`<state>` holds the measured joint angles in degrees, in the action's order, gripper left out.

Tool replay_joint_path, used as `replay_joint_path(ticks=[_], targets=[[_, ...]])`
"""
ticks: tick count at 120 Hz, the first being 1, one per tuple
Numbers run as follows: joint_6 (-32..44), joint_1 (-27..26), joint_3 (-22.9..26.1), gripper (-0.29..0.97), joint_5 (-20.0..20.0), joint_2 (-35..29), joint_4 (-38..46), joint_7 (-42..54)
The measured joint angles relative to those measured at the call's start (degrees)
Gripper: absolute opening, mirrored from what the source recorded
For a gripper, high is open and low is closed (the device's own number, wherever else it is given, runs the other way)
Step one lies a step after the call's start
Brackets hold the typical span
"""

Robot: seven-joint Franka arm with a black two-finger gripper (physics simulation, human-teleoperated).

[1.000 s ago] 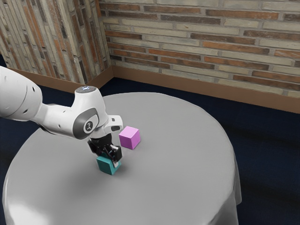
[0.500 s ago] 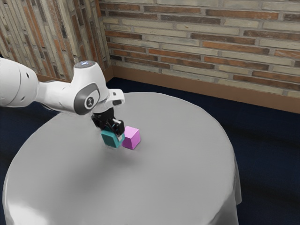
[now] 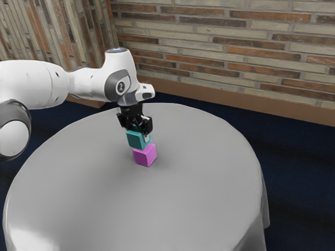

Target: Pick up the blue block with one arm, and put the blue block on the pink block with one arm

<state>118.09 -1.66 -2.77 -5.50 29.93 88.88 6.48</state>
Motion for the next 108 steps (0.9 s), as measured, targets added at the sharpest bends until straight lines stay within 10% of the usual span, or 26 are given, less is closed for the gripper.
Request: replay_joint_path(ticks=[108], targets=[[-2.32, -0.01, -0.82, 0.36, 0.82, 2.54, -3.25, -0.10]])
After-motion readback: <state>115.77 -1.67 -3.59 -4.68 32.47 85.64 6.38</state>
